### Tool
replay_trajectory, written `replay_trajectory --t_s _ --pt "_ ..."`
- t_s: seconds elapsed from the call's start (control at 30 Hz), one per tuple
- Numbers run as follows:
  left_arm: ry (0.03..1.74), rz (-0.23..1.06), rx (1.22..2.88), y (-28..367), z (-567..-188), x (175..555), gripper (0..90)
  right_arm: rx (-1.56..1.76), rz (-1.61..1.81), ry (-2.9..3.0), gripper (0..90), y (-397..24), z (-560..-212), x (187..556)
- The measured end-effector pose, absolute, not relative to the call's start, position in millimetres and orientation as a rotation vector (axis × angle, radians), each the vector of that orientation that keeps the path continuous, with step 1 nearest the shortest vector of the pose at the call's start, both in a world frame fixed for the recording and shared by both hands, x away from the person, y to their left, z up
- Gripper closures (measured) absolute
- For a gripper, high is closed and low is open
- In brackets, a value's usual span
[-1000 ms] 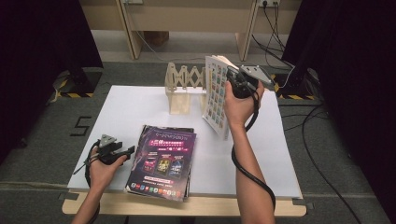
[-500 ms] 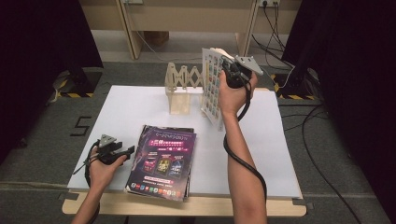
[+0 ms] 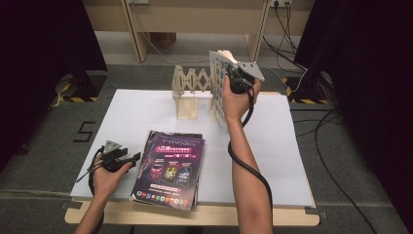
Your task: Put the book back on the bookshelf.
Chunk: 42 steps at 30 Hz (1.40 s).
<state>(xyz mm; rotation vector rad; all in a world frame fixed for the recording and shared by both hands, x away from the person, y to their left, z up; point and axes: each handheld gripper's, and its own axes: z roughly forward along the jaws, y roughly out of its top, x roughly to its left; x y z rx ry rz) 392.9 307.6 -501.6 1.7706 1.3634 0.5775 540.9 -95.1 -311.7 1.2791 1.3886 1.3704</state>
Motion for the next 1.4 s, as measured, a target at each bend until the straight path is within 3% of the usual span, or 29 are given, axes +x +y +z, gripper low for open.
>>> replay_trajectory --t_s 0.7,1.03,1.4 --pt "1.364 0.58 1.772 307.0 -501.5 392.7 37.2 1.23 1.33 1.441 73.4 -122.4 -346.7 481.3" --pt "1.362 0.585 1.776 306.3 -501.3 392.1 37.2 1.318 1.29 1.546 70.9 -135.3 -332.0 487.4" --pt "1.362 0.581 1.773 306.9 -501.5 392.3 37.1 1.347 1.291 1.575 61.8 -135.7 -325.1 507.4"
